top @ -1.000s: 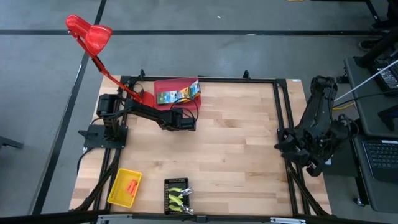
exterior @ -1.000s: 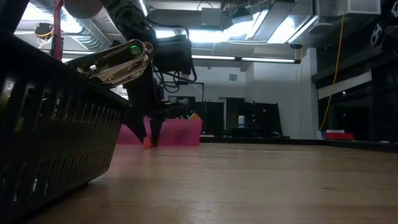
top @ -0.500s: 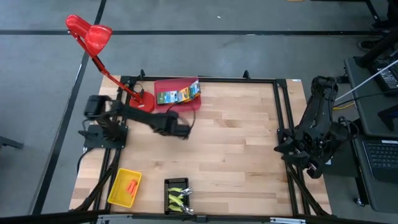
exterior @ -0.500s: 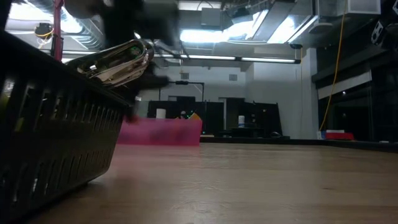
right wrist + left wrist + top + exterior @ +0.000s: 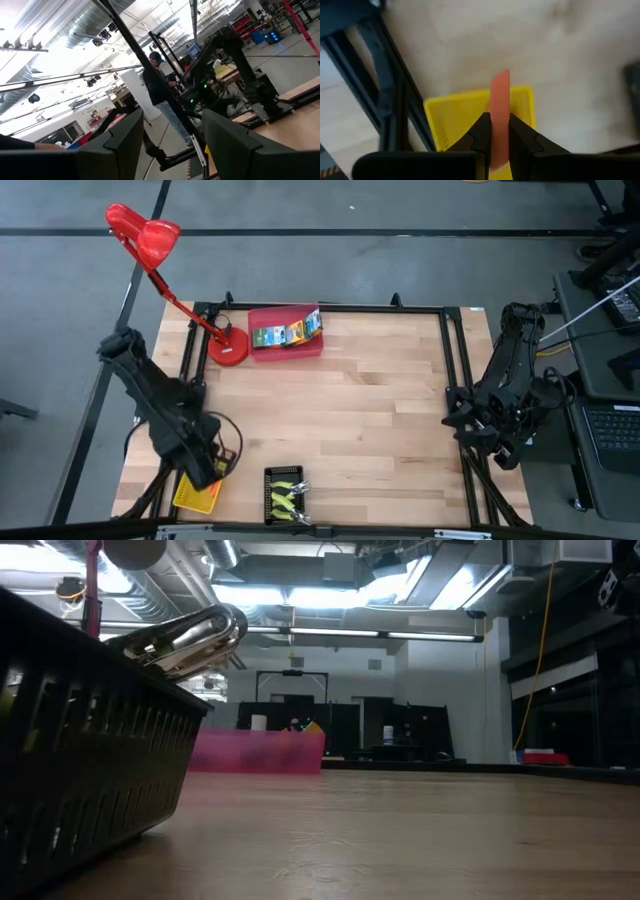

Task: Pick & Place School Supplies
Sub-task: Put the orange eraser into the yellow bin, then return to Home Position

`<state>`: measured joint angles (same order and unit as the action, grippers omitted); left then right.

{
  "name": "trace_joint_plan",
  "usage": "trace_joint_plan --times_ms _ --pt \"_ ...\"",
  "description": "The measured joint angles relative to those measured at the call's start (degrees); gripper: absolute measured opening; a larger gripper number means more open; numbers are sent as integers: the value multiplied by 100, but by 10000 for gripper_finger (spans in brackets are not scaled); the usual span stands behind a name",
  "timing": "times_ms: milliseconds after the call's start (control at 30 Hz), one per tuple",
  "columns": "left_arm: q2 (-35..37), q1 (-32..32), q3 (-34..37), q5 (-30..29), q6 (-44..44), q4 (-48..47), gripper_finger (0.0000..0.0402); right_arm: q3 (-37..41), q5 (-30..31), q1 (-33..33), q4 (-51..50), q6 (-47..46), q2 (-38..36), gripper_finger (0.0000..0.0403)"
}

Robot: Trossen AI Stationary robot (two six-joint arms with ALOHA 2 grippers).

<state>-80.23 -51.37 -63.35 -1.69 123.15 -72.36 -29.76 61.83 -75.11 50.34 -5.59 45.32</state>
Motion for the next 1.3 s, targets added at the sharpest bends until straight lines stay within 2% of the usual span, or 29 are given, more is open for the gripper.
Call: trace_joint_plan --times_ms 233,467,633,800,933,1067,1133,1200,1300 --pt "-637 -546 4 448 18 400 29 0 2 0 151 45 0 207" --pt "-1235 -1206 0 621 48 1479 37 0 3 0 255 33 0 207" --pt "-1284 -1339 -2 318 -259 1680 140 0 6 1 330 47 -2 207" --pt "-1107 -1351 -4 -44 -1083 1344 228 -6 6 1 406 46 -2 207" --pt "-753 -1238 -97 -674 -2415 1243 247 -141 6 0 409 214 -2 208" --pt "-197 -659 -355 -2223 -4400 1275 241 -313 -20 1 409 586 -2 208" --pt "156 -46 -359 -2911 -5796 1415 232 -357 -111 1 405 757 -2 208" --pt "539 914 -234 -2939 -7447 2042 220 -392 -126 0 412 847 -2 208" --pt "1157 2553 325 -1955 -9452 3722 197 -402 -128 2 499 884 0 208"
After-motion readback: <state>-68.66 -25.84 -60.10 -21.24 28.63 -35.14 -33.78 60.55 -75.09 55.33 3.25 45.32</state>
